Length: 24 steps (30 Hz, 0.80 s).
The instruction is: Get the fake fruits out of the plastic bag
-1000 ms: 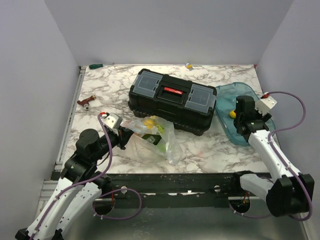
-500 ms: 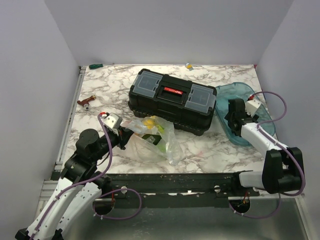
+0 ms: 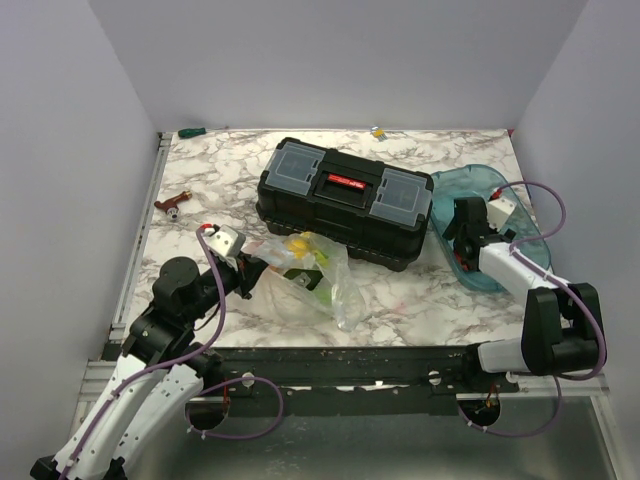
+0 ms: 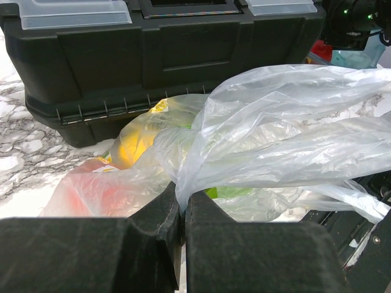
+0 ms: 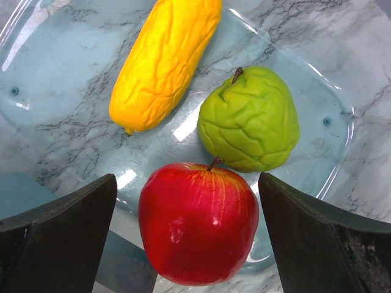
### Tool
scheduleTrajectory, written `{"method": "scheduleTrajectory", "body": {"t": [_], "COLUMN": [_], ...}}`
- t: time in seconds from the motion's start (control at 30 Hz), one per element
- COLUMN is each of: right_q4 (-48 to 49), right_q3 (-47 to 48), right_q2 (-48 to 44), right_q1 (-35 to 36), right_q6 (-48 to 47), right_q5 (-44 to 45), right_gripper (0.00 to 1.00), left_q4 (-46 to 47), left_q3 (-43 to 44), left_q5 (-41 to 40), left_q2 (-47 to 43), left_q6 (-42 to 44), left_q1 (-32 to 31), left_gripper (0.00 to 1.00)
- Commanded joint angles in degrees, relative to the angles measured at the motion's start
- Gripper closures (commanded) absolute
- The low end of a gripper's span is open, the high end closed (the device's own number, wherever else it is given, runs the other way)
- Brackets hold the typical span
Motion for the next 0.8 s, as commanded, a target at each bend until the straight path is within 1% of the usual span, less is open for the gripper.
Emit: {"method": "scheduleTrajectory", "body": {"t": [0.0, 0.2, 0.33, 0.4, 0.63, 0.7, 0.77], "right_q4": [0.70, -3.40, -6.93, -7.98, -9.92, -9.86, -8.82], "right_q3": [-0.33, 1.39, 2.83, 3.42, 6.85, 7.82, 8.38], "right_q2": [-0.31, -6.22, -12.06, -15.37, -27.01, -29.48, -30.78], "right_q1": [-0.29, -0.29, -0.28, -0.29, -0.28, -0.29, -0.22], "right_q6": [-1.34, -2.04, -0.75, -0.92, -3.18, -3.64, -3.17], "right_q5": [-1.12, -1.34, -3.35, -5.90, -20.45, -25.53, -32.81], "right_gripper": [0.00, 0.00, 0.00, 0.01, 0.01, 0.03, 0.06], "left_q4": [0.99, 1.12, 1.00, 1.06, 1.08, 1.05, 1.06], "left_q3": [0.66, 0.66, 0.70, 0.70, 0.76, 0.74, 0.77], "left_q5": [1.37, 1.68, 1.69, 1.68, 2.06, 2.13, 2.21], "left_q2": [-0.83, -0.80, -0.59, -0.61, -0.36, -0.41, -0.53], "left_q6": [-0.15, -0.24, -0.24, -0.24, -0.33, -0.41, -0.42], "left_q1": [0.36, 0.32, 0.34, 0.32, 0.34, 0.39, 0.41], "left_gripper": [1.00, 1.00, 1.00, 1.00, 1.00, 1.00, 1.00]}}
